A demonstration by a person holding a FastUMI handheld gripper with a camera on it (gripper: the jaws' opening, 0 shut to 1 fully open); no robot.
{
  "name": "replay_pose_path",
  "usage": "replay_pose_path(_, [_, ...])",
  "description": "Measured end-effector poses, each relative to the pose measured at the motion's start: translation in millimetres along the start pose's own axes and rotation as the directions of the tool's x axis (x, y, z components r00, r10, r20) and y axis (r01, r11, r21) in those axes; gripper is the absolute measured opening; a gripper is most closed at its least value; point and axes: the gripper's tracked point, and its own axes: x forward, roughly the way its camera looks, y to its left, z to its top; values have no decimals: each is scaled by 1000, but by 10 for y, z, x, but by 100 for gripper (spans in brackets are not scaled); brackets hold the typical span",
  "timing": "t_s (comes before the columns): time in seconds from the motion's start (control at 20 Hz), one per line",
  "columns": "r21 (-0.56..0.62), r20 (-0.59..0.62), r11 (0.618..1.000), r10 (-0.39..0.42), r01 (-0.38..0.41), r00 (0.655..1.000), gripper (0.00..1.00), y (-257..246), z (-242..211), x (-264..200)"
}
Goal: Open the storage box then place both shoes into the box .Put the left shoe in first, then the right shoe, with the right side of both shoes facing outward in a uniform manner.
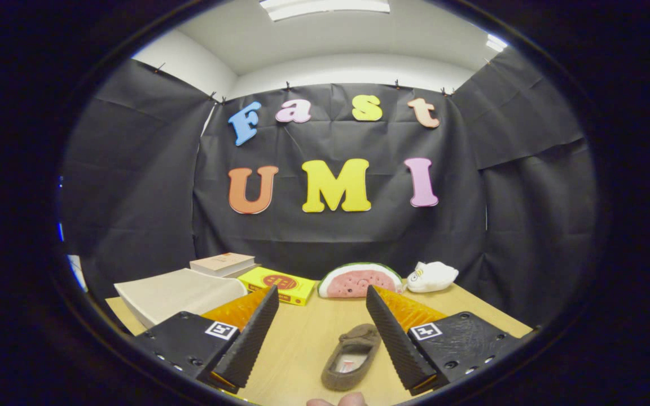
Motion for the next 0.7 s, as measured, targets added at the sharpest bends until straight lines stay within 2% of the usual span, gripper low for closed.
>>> replay_pose_path(0.35, [159,-67,977,152,-140,986,96,643,-248,320])
replay_pose_path(0.5, [226,-78,958,196,-174,977,95,893,-330,422])
replay_pose_path(0.7, [255,-107,943,249,-216,963,95,1251,-479,568])
